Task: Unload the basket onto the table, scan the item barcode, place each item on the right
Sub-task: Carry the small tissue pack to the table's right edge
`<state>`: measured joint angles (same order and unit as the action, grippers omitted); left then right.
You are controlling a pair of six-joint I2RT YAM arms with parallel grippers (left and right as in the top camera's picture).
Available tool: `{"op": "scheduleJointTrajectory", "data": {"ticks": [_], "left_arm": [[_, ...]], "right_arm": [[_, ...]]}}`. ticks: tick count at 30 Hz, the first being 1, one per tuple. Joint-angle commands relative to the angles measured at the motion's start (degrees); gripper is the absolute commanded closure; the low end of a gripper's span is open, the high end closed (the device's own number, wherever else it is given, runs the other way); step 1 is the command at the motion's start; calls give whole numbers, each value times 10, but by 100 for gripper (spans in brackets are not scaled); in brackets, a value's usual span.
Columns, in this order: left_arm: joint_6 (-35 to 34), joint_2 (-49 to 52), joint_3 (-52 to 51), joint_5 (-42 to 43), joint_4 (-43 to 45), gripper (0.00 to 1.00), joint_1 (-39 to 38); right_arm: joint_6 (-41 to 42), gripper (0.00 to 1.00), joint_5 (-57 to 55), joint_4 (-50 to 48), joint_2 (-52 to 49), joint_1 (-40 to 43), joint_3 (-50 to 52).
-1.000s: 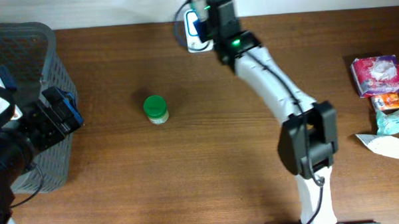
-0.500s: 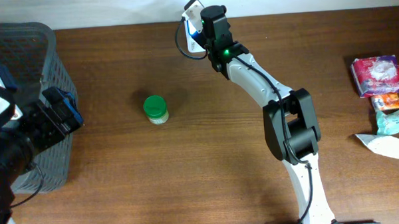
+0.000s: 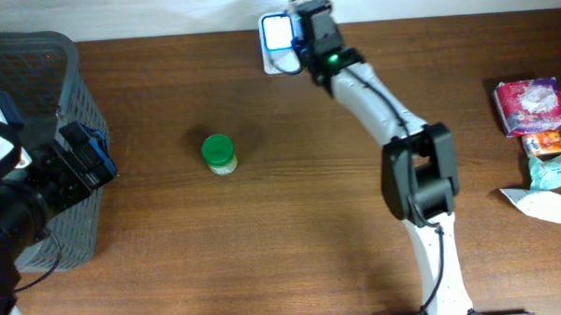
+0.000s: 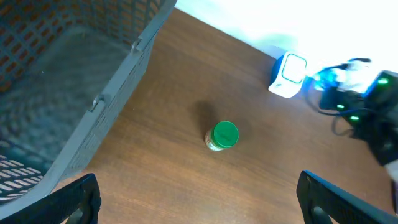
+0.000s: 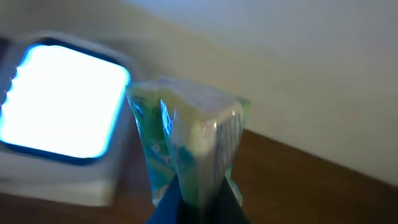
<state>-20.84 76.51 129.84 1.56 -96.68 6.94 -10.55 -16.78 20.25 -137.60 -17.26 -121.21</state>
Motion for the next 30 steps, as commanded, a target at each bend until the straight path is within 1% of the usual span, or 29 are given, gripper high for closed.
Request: {"op": "scheduleJointTrajectory", "data": {"ticks": [1,4,10,14,17,19,22,24,26,30], "left_arm": [[-6,0,-1,4,0,1,4],[-6,0,-1,4,0,1,4],[-6,0,-1,4,0,1,4],[-6,0,-1,4,0,1,4],[-6,0,-1,4,0,1,4],[-6,0,-1,4,0,1,4],[-6,0,-1,4,0,1,4],[-6,0,-1,4,0,1,4],[-6,0,-1,4,0,1,4],[-6,0,-1,4,0,1,4]], "right_arm": [[135,96,-19,103,89,90,-29],[220,96,-19,213,111,170,-29],[242,96,-19,400,111,315,-27],[313,96,-19,489,111,398,-27],[369,96,-19,523,111,443,-27],[439,96,-15,546,111,477,-27],[447,96,20,548,111,502,-27],[447,85,31,547,109,507,-27],[447,86,33,544,105,506,-27],[447,86,48,525,99,499,-14]]}}
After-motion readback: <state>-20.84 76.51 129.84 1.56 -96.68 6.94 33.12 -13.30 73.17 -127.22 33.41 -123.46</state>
